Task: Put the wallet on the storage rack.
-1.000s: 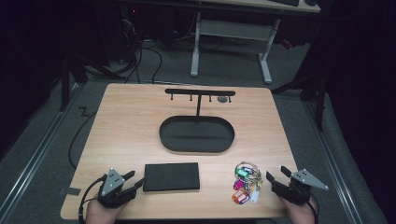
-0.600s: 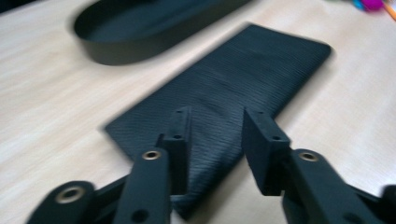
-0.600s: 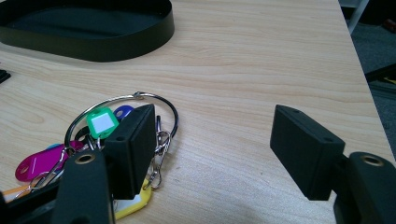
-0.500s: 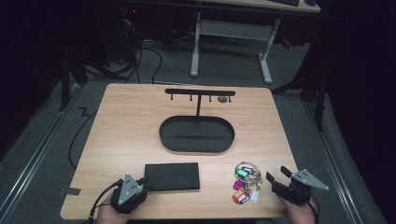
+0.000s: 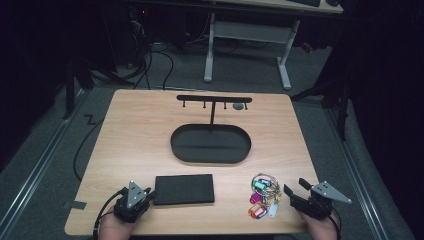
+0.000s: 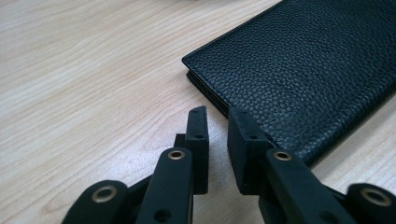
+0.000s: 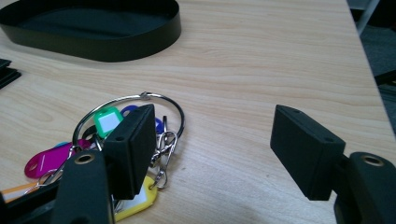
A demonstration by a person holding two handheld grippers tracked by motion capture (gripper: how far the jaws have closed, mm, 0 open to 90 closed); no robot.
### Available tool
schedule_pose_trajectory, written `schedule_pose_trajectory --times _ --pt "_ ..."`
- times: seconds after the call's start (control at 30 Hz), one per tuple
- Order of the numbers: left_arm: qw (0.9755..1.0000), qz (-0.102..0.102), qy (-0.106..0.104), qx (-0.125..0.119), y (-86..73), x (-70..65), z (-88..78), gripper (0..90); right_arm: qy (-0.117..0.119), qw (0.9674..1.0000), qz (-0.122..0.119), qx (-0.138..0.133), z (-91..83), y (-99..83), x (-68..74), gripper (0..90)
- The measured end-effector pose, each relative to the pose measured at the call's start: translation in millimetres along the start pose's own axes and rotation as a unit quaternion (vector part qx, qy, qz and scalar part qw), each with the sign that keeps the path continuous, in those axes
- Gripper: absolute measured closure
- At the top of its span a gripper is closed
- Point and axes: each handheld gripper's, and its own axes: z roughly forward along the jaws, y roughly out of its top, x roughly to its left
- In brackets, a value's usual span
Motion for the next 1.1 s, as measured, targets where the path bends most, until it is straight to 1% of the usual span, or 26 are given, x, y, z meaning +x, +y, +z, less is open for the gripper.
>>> schedule_pose_trajectory --times 0.07,0.1,0.2,0.27,0.33,0.43,0.5,0.53,0.6,0.63,0.7,0.77,0.8,0.83,0.9,0.93,0.97,1.0,1.03,1.07,1.1 --pt "1.0000 0.000 -0.001 -0.002 -0.8 -1.2 -0.9 78.5 0.001 1.0000 -0.001 0.001 1.6 0.2 0.3 31.4" --pt "1.0000 0.004 -0.003 -0.001 -1.5 -1.8 -2.3 78.6 0.000 1.0000 0.001 0.004 3.2 0.5 1.1 31.4" --pt "0.9997 0.013 -0.019 0.001 -3.8 -4.3 -5.0 78.7 -0.005 1.0000 0.003 0.004 6.9 1.9 3.2 31.5" --pt "0.9994 0.017 -0.030 0.000 -4.9 -8.0 -6.3 78.6 -0.007 1.0000 0.004 0.004 6.9 2.0 4.2 31.5" --pt "0.9987 0.027 -0.043 -0.001 -4.7 -13.2 -7.5 77.9 -0.015 0.9999 0.005 0.003 5.5 2.4 5.1 31.8" --pt "0.9969 0.046 -0.063 -0.001 -3.3 -23.2 -9.0 76.6 -0.021 0.9997 0.011 0.001 4.0 2.3 4.4 32.0" --pt "0.9952 0.060 -0.078 -0.004 -1.8 -30.1 -9.2 75.9 -0.022 0.9997 0.013 0.001 3.8 2.1 4.4 32.0" --pt "0.9939 0.068 -0.087 -0.005 -0.4 -34.3 -9.4 74.3 -0.020 0.9997 0.011 0.002 4.5 1.6 4.3 32.0" --pt "0.9923 0.078 -0.096 -0.008 1.5 -39.8 -9.4 73.8 -0.020 0.9997 0.010 0.003 4.7 1.5 4.4 32.0" --pt "0.9912 0.085 -0.101 -0.009 2.8 -43.3 -9.3 71.6 -0.020 0.9998 0.004 0.003 4.5 1.2 5.0 32.0" --pt "0.9905 0.090 -0.104 -0.012 4.6 -46.3 -9.9 70.4 -0.020 0.9998 0.003 0.003 4.2 0.9 5.2 32.0" --pt "0.9906 0.093 -0.098 -0.021 6.9 -46.1 -12.5 67.2 -0.018 0.9998 0.004 0.003 2.5 0.3 5.7 32.4" --pt "0.9910 0.091 -0.094 -0.028 7.9 -44.7 -14.5 66.5 -0.018 0.9998 0.004 0.002 1.7 0.1 5.4 33.0" --pt "0.9915 0.086 -0.092 -0.034 8.7 -42.7 -16.6 65.5 -0.018 0.9998 0.006 0.001 0.8 -0.1 5.0 33.3" --pt "0.9913 0.075 -0.095 -0.051 9.6 -39.8 -19.6 61.9 -0.015 0.9999 0.003 -0.002 -0.3 -0.4 3.2 33.7" --pt "0.9913 0.074 -0.093 -0.058 10.1 -40.0 -20.4 59.4 -0.015 0.9999 0.003 -0.004 -0.6 -0.5 2.3 33.5" --pt "0.9910 0.075 -0.092 -0.061 10.7 -40.9 -20.6 54.2 -0.016 0.9998 0.006 -0.005 -0.9 -0.7 0.6 33.4" --pt "0.9906 0.079 -0.092 -0.064 11.4 -42.4 -20.5 51.6 -0.016 0.9998 0.010 -0.005 -0.8 -0.8 -0.1 33.4" --pt "0.9899 0.083 -0.094 -0.065 12.2 -44.4 -20.0 51.6 -0.016 0.9998 0.010 -0.005 -0.8 -0.8 -0.1 33.4" --pt "0.9892 0.088 -0.097 -0.065 13.0 -46.7 -19.3 46.8 -0.015 0.9998 0.011 -0.005 -0.1 -0.8 -0.3 33.4" --pt "0.9882 0.093 -0.101 -0.068 13.8 -49.3 -18.2 45.0 -0.014 0.9998 0.011 -0.005 0.3 -0.7 0.0 33.3"
